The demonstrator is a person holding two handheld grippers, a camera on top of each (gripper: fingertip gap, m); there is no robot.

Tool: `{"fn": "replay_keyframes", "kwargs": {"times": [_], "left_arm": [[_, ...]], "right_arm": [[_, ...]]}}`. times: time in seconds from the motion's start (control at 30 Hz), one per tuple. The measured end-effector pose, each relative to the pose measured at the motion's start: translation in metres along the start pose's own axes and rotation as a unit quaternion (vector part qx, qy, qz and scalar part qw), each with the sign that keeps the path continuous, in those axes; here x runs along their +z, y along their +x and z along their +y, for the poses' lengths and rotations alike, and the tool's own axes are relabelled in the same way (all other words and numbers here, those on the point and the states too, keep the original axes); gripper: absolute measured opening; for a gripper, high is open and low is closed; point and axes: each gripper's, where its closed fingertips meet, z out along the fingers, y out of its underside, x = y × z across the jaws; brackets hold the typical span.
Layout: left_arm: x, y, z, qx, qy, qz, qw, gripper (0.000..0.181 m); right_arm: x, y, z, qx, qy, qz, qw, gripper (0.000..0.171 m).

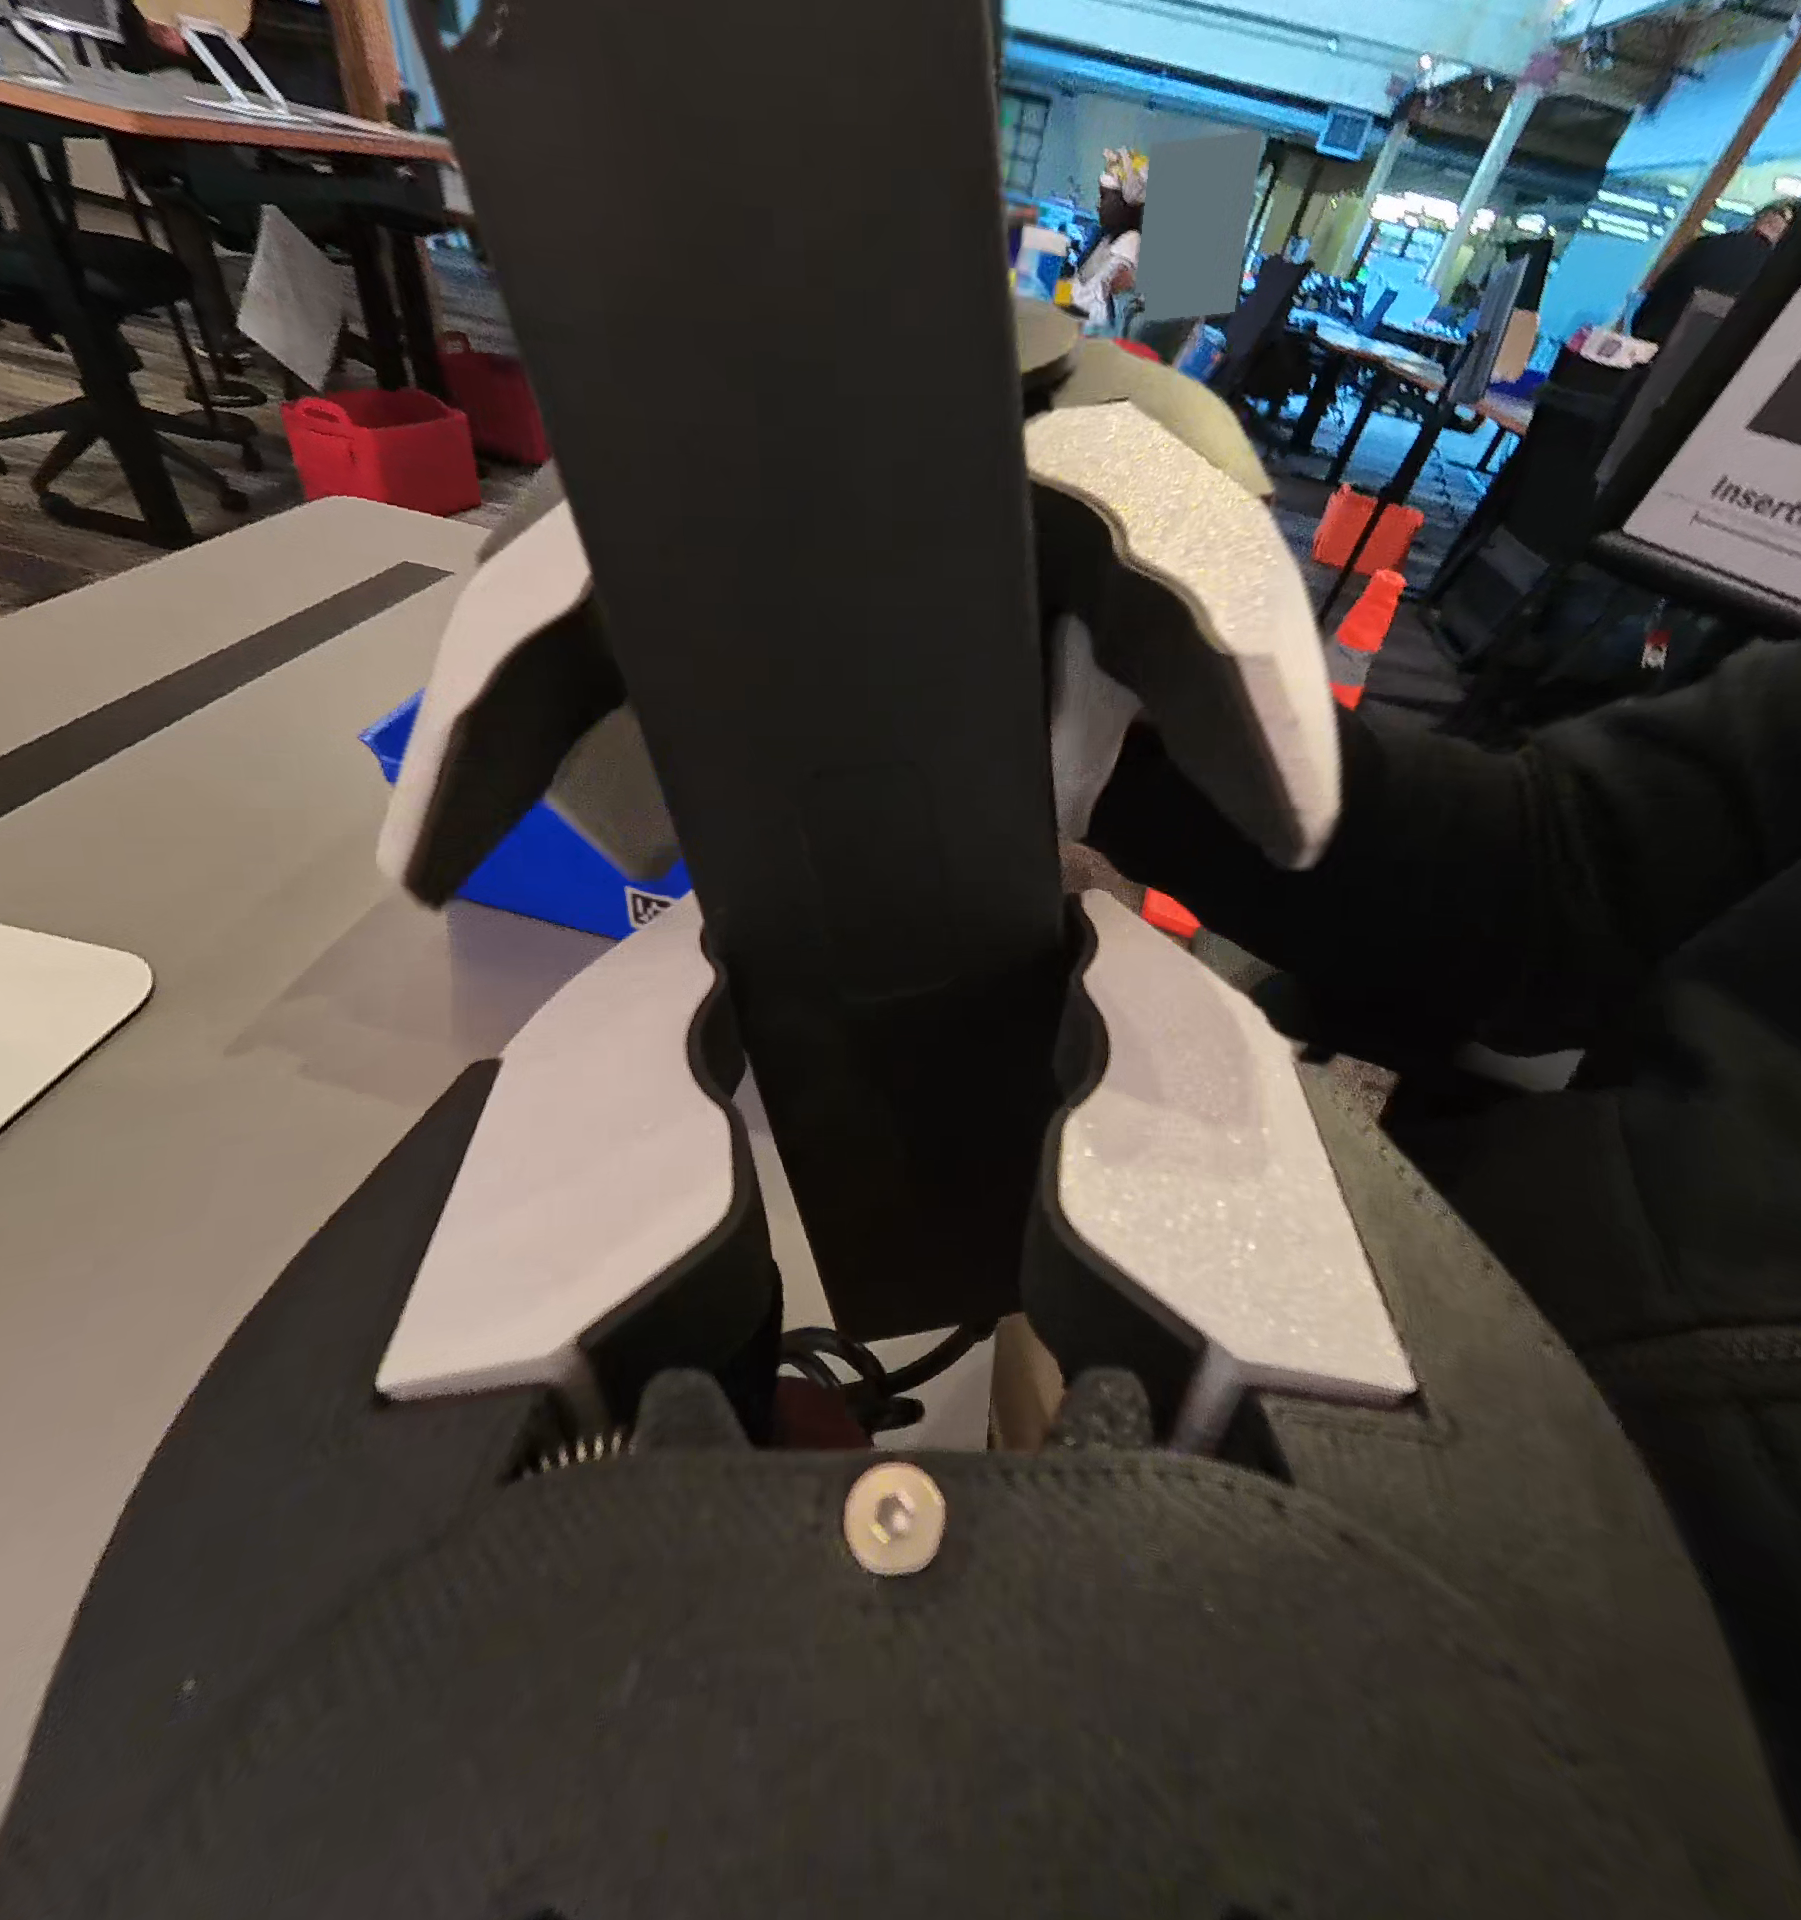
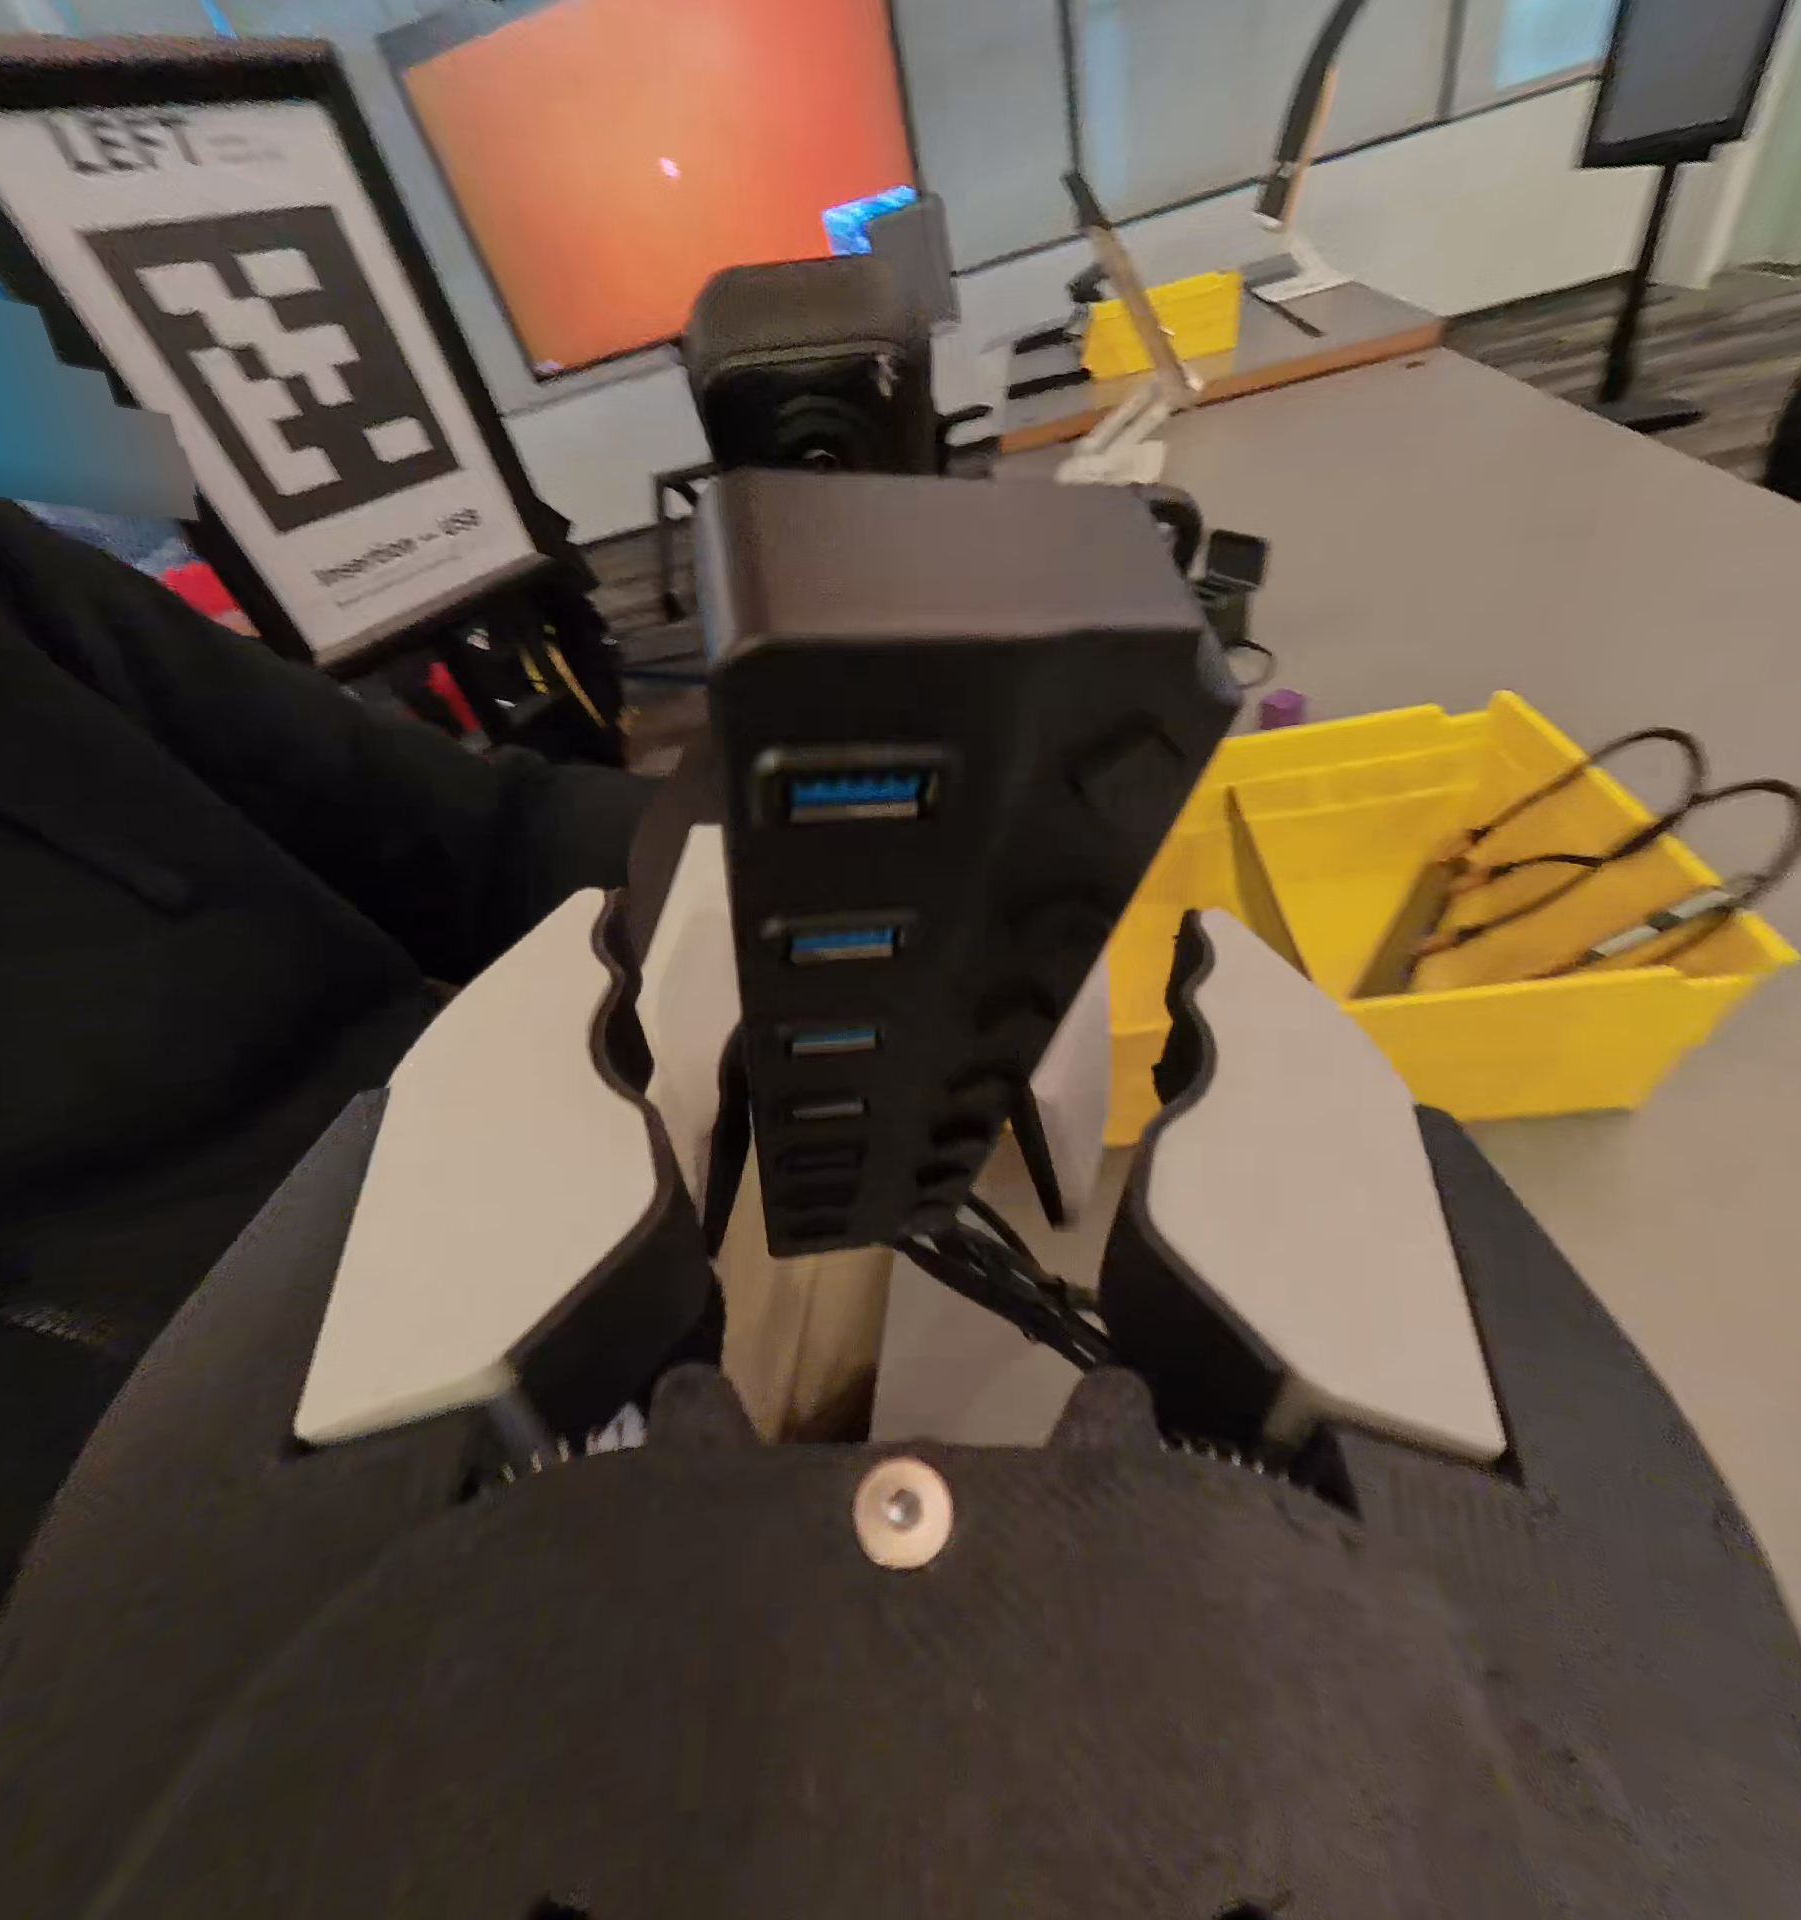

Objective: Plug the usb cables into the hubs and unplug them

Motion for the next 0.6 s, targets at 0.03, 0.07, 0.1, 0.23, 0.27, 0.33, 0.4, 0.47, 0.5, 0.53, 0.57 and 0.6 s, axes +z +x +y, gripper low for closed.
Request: {"fn": "replay_keyframes", "kwargs": {"times": [0.03, 0.07, 0.1, 0.23, 0.27, 0.33, 0.4, 0.47, 0.5, 0.53, 0.57, 0.6], "left_arm": [[0.002, 0.002, 0.002, 0.003, -0.006, 0.005, 1.0, 0.058], [0.004, 0.005, 0.006, 0.005, -0.016, 0.013, 1.0, 0.058], [0.006, 0.007, 0.008, 0.008, -0.021, 0.016, 1.0, 0.059], [0.007, 0.002, 0.008, -0.009, -0.01, 0.014, 1.0, 0.057], [0.007, 0.0, 0.006, -0.015, -0.002, 0.009, 1.0, 0.057], [0.006, 0.0, 0.003, -0.025, 0.009, 0.017, 1.0, 0.055], [0.004, -0.006, 0.002, -0.025, 0.016, 0.003, 1.0, 0.054], [-0.001, -0.013, -0.001, -0.029, 0.023, -0.011, 0.999, 0.054], [-0.005, -0.017, -0.002, -0.031, 0.028, -0.019, 0.999, 0.054], [-0.008, -0.02, -0.003, -0.032, 0.032, -0.025, 0.999, 0.052], [-0.011, -0.024, -0.005, -0.029, 0.034, -0.033, 0.998, 0.05], [-0.014, -0.027, -0.005, -0.026, 0.035, -0.042, 0.998, 0.048]], "right_arm": [[0.004, -0.004, 0.0, 0.002, 0.007, -0.015, 1.0, 0.093], [0.007, -0.006, 0.0, 0.004, 0.012, -0.028, 1.0, 0.08], [0.008, -0.01, 0.0, 0.001, 0.017, -0.043, 0.999, 0.067], [0.004, -0.004, 0.003, -0.001, -0.001, -0.024, 1.0, 0.064], [0.002, -0.002, 0.0, -0.016, -0.002, -0.006, 1.0, 0.064], [-0.005, -0.002, -0.002, -0.035, -0.016, 0.013, 0.999, 0.064], [-0.017, 0.001, -0.01, -0.062, -0.013, 0.045, 0.997, 0.064], [-0.037, 0.007, -0.021, -0.08, -0.003, 0.085, 0.993, 0.064], [-0.049, 0.01, -0.028, -0.097, 0.002, 0.112, 0.989, 0.065], [-0.062, 0.012, -0.035, -0.119, 0.006, 0.139, 0.983, 0.065], [-0.077, 0.015, -0.042, -0.142, 0.008, 0.171, 0.975, 0.065], [-0.092, 0.018, -0.048, -0.169, 0.007, 0.211, 0.963, 0.065]]}}
